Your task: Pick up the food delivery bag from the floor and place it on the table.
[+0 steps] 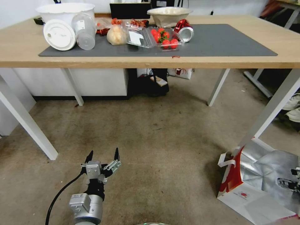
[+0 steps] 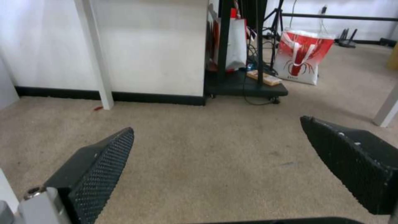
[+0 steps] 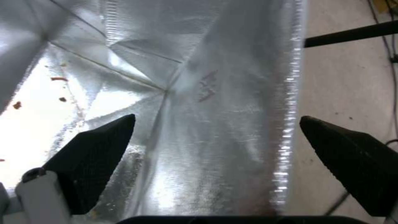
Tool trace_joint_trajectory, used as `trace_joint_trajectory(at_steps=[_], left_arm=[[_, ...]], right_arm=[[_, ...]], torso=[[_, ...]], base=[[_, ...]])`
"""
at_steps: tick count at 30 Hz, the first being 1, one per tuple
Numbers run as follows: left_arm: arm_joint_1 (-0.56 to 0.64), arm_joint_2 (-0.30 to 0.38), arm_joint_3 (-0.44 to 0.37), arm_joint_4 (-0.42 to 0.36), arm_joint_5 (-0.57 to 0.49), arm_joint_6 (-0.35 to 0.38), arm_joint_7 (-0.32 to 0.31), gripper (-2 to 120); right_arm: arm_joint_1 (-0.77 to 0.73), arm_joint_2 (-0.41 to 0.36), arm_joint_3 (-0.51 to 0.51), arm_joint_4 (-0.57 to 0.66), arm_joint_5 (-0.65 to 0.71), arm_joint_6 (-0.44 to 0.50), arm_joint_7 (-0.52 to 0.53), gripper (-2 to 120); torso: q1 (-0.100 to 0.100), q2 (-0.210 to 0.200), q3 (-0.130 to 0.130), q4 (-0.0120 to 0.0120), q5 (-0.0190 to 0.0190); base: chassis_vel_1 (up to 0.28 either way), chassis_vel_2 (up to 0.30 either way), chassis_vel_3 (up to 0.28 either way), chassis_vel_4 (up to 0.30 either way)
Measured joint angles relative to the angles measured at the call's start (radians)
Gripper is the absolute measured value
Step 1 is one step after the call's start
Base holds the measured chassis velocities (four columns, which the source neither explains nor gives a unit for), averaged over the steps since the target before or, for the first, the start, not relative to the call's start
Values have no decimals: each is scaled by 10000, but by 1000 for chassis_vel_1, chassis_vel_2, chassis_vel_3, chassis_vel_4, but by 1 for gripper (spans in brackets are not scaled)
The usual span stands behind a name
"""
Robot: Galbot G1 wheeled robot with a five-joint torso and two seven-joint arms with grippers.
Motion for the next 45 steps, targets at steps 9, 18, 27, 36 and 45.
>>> trace_joint_trajectory(at_steps=[9, 18, 27, 36, 45], left_arm=[[-24, 35, -4, -12, -41, 6, -30, 100], [-16, 56, 0, -49, -83, -15, -67, 100], [7, 76, 0, -127, -109, -28, -92, 100], [37, 90, -35, -209, -115, -37, -154, 100], [66, -19, -124, -298, -81, -40, -197, 100]], right_arm=[[-63, 126, -4, -4, -13, 193, -129, 82], [-123, 171, 2, 47, -3, 194, -128, 47], [-183, 194, 35, 57, 13, 206, -124, 18], [-218, 189, 15, 232, 112, 475, -318, 0], [-663, -184, 179, 1100, 89, 1737, -2555, 0]], torso=[[0, 0, 0, 0, 0], [0, 0, 0, 0, 0], [0, 0, 0, 0, 0], [0, 1, 0, 0, 0], [0, 1, 0, -2, 1]], base=[[0, 0, 0, 0], [0, 0, 0, 0], [0, 0, 0, 0], [0, 0, 0, 0], [0, 0, 0, 0]])
